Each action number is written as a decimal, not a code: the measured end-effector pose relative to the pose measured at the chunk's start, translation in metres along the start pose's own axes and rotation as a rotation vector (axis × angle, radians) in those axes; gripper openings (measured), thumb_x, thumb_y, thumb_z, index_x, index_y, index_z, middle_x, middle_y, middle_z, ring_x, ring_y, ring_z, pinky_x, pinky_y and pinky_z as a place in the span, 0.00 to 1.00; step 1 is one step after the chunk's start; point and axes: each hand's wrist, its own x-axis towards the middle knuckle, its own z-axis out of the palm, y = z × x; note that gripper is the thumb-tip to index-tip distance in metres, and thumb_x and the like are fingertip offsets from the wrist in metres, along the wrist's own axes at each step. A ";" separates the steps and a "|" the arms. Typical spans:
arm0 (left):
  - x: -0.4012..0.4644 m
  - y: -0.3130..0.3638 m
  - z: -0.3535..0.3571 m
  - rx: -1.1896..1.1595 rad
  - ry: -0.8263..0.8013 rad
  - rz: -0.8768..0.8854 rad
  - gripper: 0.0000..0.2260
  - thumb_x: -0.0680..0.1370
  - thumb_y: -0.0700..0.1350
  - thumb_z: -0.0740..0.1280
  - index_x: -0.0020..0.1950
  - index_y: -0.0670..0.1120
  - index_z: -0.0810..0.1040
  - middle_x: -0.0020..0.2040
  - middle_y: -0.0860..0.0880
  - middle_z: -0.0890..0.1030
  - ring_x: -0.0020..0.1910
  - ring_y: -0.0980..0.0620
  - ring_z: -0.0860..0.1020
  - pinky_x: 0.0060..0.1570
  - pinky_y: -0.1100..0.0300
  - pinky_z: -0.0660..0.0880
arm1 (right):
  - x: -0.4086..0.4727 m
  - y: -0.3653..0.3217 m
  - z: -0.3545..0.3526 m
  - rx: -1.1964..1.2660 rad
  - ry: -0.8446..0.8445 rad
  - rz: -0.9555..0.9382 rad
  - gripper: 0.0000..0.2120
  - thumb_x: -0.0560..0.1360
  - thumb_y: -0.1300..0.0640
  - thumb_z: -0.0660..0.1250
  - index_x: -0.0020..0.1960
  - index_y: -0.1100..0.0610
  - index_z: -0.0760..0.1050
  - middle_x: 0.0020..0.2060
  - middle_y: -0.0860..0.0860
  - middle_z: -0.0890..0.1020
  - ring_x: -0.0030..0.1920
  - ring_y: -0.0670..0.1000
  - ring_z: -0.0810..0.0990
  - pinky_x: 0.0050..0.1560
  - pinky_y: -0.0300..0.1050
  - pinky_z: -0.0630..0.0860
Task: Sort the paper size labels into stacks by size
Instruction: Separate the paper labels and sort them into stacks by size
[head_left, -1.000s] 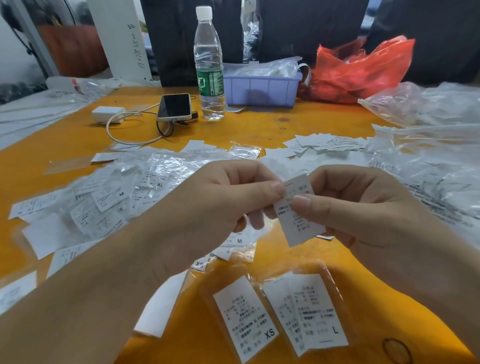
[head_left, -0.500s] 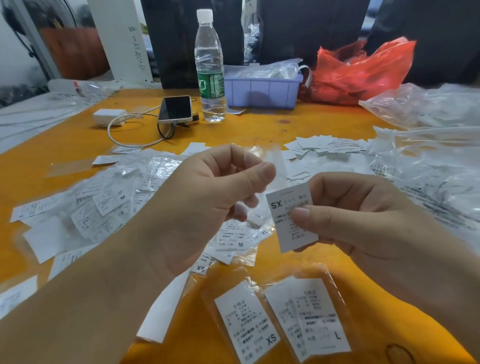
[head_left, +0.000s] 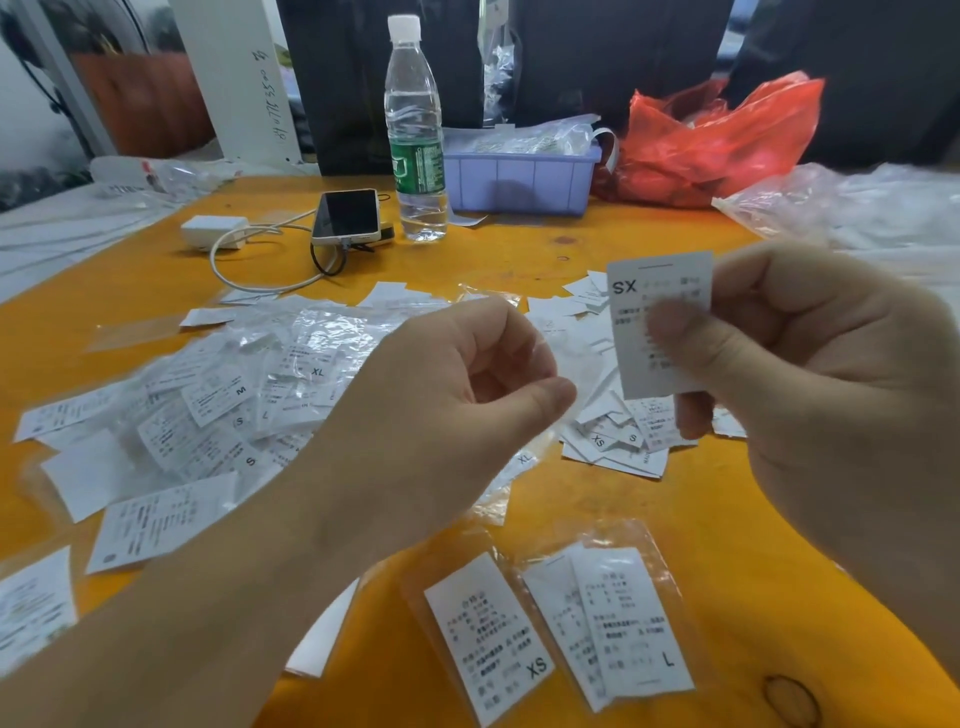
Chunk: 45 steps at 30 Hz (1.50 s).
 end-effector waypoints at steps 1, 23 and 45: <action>-0.001 0.000 0.001 0.016 -0.003 0.018 0.05 0.72 0.46 0.74 0.39 0.51 0.79 0.36 0.54 0.82 0.35 0.57 0.80 0.36 0.67 0.77 | -0.001 -0.001 0.001 -0.028 0.015 -0.011 0.04 0.74 0.50 0.69 0.42 0.49 0.79 0.36 0.50 0.85 0.26 0.52 0.78 0.27 0.44 0.74; 0.000 -0.003 0.003 -0.330 -0.335 -0.127 0.06 0.71 0.49 0.71 0.40 0.48 0.81 0.35 0.52 0.83 0.34 0.56 0.79 0.39 0.63 0.77 | -0.003 0.002 0.005 -0.014 -0.037 0.010 0.03 0.70 0.57 0.72 0.42 0.53 0.79 0.36 0.48 0.85 0.32 0.51 0.81 0.34 0.49 0.77; 0.002 -0.002 0.002 -0.355 -0.224 -0.146 0.14 0.76 0.53 0.66 0.38 0.46 0.83 0.33 0.49 0.83 0.31 0.56 0.78 0.32 0.64 0.74 | 0.000 0.002 0.002 0.153 -0.085 0.186 0.05 0.67 0.59 0.71 0.41 0.60 0.78 0.35 0.55 0.84 0.30 0.52 0.79 0.32 0.42 0.77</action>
